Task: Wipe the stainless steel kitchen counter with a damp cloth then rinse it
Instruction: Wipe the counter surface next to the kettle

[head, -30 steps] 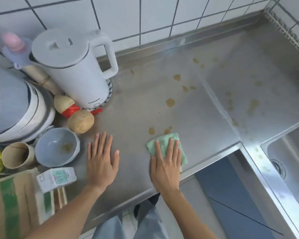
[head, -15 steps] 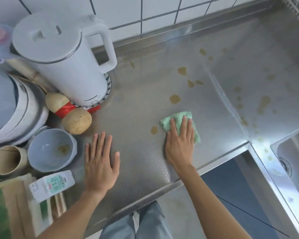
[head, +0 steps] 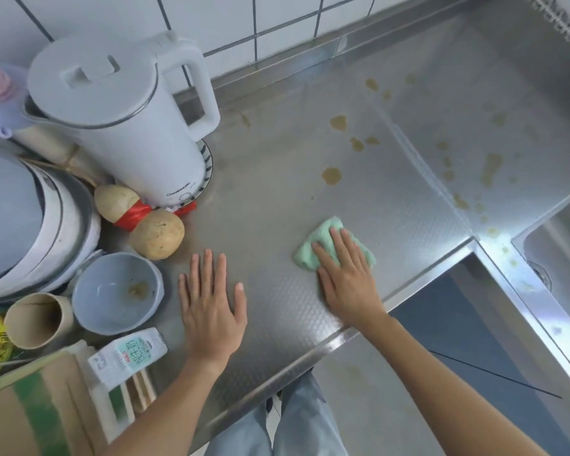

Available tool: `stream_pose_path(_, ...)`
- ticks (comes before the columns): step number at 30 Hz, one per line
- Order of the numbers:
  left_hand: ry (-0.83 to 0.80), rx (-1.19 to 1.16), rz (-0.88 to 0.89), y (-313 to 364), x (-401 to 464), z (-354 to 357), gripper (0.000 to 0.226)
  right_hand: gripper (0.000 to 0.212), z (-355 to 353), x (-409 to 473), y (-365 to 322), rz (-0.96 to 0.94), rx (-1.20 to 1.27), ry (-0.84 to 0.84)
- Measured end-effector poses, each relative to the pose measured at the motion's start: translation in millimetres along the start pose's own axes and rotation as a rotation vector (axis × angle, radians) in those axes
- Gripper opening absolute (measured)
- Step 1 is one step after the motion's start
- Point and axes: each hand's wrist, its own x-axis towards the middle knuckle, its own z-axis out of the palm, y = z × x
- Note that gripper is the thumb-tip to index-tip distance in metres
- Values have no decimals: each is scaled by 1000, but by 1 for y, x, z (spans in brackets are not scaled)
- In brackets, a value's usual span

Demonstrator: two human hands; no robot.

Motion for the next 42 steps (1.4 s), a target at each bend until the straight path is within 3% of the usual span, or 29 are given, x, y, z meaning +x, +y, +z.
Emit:
stream_pose_path(4,17,0,4,0,-1,3,66,49,14,85,-72,142,85,77)
stream_pose_path(8,23,5,5,-1,-1,6,68,47,36,78,-110,-133,94,20)
stream_pose_path(12,21,-1,12,-3,0,4,69,44,30,8,-53,-375,31,-77)
stream_pose_path(17,5,-25,1,1,0,0,69,46,-7,6,19,-15,0,-24)
stream_pose_path(20,1,-16,-1,0,-1,0,69,46,-4,57,-8,210,13,77)
stream_pose_path(22,9,-15,-3,0,-1,2,69,47,9,92,-50,252,38,102)
stream_pose_path(27,18,-2,12,-1,0,4,66,48,41,78,-117,-67,84,48)
stream_pose_path(29,21,-16,17,-1,-1,2,65,44,41,32,-99,-185,79,-20)
stream_pose_path(32,29,-41,7,-1,0,-1,66,45,21,-33,-44,-219,10,-111)
stream_pose_path(34,22,-48,-2,0,-1,-3,66,48,-2,-50,-3,-108,-38,-133)
stream_pose_path(37,15,-40,2,1,0,-2,67,51,-24,-27,31,217,-19,-53)
stream_pose_path(40,23,-27,9,-1,-1,3,68,50,-19,32,8,466,8,56)
stream_pose_path(42,23,-23,14,-3,0,4,68,50,-5,66,-23,464,15,83)
